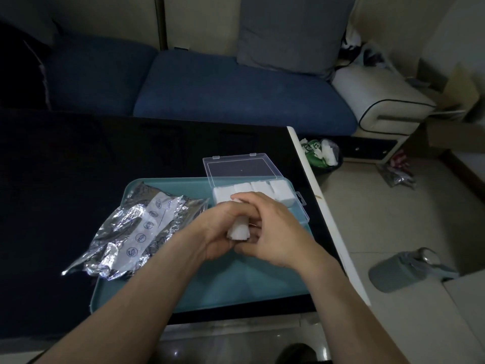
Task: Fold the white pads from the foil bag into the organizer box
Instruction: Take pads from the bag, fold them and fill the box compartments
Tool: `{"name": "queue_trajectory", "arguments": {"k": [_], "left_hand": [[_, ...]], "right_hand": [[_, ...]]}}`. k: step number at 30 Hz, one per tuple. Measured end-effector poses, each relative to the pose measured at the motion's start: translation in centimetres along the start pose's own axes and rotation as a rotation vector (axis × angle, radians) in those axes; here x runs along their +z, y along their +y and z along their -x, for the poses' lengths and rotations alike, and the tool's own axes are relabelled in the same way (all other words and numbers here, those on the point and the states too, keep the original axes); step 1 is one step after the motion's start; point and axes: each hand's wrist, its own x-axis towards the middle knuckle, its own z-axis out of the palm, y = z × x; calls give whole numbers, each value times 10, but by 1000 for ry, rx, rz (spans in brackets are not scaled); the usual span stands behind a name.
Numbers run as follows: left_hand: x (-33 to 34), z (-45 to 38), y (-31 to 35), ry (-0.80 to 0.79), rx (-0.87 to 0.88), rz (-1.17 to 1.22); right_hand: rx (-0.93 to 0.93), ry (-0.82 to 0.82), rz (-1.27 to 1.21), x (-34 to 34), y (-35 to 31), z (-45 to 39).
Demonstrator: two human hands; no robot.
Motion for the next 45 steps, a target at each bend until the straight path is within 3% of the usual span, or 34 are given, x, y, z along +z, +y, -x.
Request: {"name": "queue_trajectory", "arguments": {"k": [13, 17, 21, 23, 25, 30, 32, 35, 37, 39, 45], "left_hand": [[0, -7, -8, 131, 42, -88], [-3, -11, -14, 232, 64, -496], [-7, -4, -7, 131, 14, -811], [-9, 0, -3, 37, 8, -846], [-9, 3, -1, -65, 18, -800], [-16, 6, 3, -83, 43, -730], [-19, 7, 8, 19, 109, -871], [-26, 3, 6, 349, 279, -1277], [-29, -1, -1, 408, 325, -1420], [-32, -7, -9, 358, 329, -1535], [-30, -9, -18, 239, 162, -1796]], "right_hand": [[-40, 6, 41, -1, 2, -3], [72, -171, -78, -18, 3, 1], [156, -277, -450, -30, 15, 3], [230, -249, -625, -26, 20, 0], [222, -180, -643, -21, 23, -2], [212, 82, -670, -33, 30, -7], [231, 278, -640, -41, 38, -8], [311, 476, -461, -41, 60, -13], [345, 495, -388, -35, 69, -17], [363, 446, -359, -28, 70, -22], [384, 236, -324, 2, 60, -38]]}}
